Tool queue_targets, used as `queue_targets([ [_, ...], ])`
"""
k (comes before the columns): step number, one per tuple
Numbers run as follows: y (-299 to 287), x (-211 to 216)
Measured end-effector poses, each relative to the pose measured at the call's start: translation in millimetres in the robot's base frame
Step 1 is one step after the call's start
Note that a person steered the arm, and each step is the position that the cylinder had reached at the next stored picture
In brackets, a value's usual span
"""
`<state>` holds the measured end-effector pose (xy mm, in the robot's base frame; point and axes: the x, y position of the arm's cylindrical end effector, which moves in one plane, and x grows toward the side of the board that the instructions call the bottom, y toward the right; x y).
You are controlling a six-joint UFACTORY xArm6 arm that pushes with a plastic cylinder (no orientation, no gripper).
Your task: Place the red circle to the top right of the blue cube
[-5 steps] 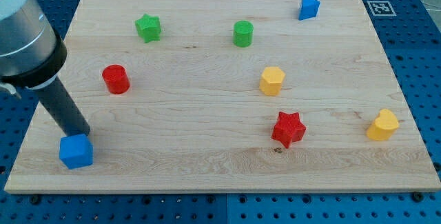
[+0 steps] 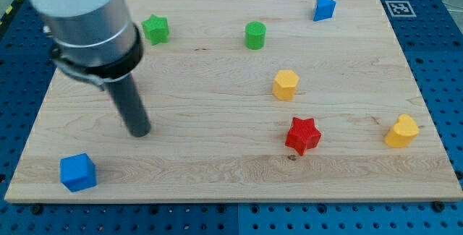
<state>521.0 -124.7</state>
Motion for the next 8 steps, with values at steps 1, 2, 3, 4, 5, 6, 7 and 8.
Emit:
queue_targets([
  [1,24.8,-8.7],
  [2,24.9,-8.7],
  [3,25.6,-8.7],
  [4,30.9,-9.4],
  [5,31.0,-9.4],
  [6,31.0,-15.0],
  [7,25.4,-44.5],
  [8,22.8,-71.5],
])
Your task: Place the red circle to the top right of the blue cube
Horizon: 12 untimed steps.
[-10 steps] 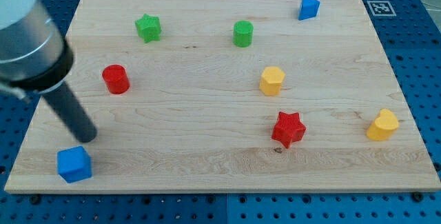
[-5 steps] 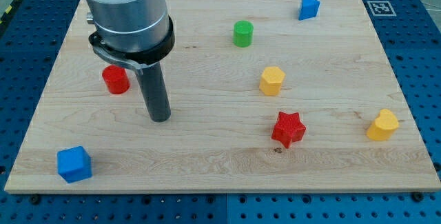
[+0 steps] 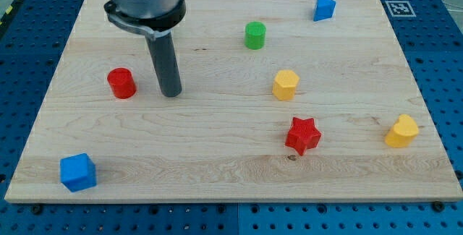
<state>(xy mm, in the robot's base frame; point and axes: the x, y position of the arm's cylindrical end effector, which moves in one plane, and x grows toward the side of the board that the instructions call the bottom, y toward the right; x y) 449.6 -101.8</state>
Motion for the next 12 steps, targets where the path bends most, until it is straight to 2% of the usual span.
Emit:
queue_targets([
  [1,-26.7,-40.0],
  [2,-63.7,-51.3],
  [3,-71.5,-19.4],
  [5,-75.4,-2.5],
  [12,-97.7,23.7],
])
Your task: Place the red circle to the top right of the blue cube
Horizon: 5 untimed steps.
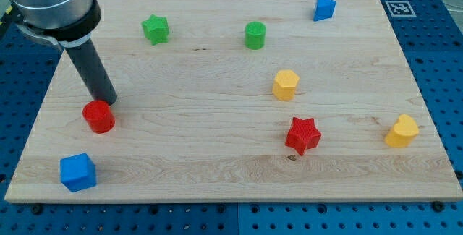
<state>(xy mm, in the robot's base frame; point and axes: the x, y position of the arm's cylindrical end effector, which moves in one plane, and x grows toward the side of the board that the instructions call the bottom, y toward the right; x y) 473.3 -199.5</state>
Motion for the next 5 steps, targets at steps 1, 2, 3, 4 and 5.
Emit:
queue_targets([
  [1,-16.6,16.2],
  [2,-21.9,19.0],
  [3,-21.9,34.4],
  [4,-21.9,38.1],
  [5,-21.3,50.8],
])
